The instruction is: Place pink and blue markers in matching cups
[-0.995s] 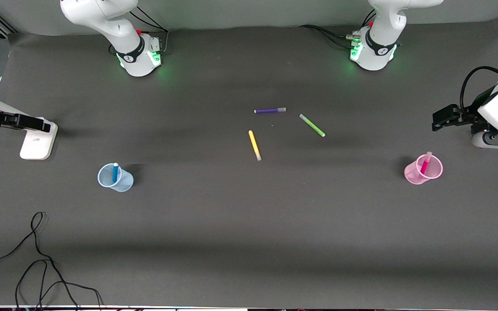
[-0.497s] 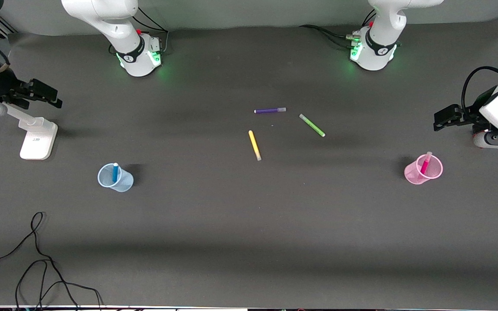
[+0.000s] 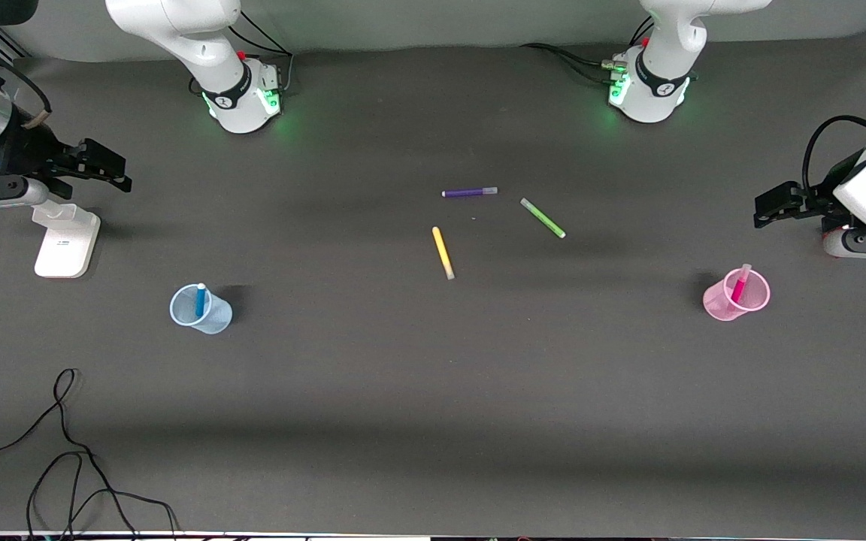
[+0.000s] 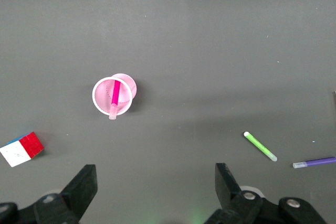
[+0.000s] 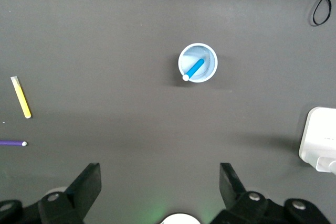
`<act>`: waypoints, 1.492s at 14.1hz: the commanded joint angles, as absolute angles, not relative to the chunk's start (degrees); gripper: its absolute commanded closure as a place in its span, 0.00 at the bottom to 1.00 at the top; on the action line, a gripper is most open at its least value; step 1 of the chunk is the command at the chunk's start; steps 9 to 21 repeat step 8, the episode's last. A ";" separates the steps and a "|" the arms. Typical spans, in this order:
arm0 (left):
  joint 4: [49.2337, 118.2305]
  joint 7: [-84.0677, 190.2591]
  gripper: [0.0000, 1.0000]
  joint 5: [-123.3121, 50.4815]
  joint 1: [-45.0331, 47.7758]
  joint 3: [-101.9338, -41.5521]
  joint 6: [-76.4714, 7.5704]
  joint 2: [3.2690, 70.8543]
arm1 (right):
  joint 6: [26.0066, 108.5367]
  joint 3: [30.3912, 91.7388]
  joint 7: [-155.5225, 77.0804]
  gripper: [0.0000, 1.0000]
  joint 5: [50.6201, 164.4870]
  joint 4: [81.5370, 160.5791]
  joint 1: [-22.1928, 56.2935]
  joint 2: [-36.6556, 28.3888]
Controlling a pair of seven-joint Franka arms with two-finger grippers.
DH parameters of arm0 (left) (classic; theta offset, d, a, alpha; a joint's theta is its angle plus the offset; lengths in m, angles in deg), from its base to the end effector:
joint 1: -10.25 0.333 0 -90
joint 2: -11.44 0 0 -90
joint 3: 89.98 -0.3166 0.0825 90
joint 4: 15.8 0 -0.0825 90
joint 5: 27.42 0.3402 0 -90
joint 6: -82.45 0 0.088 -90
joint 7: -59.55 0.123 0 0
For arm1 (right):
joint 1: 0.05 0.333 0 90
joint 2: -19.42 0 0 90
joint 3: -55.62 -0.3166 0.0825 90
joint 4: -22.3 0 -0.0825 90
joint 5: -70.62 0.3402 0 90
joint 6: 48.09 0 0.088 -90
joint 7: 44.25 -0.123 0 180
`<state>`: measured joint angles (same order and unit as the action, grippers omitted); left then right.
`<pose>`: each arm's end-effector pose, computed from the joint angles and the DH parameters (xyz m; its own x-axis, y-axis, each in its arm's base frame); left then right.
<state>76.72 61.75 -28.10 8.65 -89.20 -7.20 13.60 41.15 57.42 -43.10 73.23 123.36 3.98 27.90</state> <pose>0.5165 -0.0228 0.5705 0.9930 -0.0798 -0.0871 -0.0787 -0.9968 0.0157 0.4587 0.0224 0.5976 0.9965 0.0601 -0.0573 0.0572 -0.9970 -0.0513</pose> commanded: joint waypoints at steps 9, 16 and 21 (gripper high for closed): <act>77.54 61.57 0.00 -27.51 8.49 -89.37 -7.73 12.41 | 39.89 62.38 -41.00 0.00 72.11 119.16 8.04 26.27; 77.54 61.57 0.00 -27.51 8.49 -89.37 -7.73 12.41 | 39.89 62.38 -41.00 0.00 72.11 119.16 8.04 26.27; 77.54 61.57 0.00 -27.51 8.49 -89.37 -7.73 12.41 | 39.89 62.38 -41.00 0.00 72.11 119.16 8.04 26.27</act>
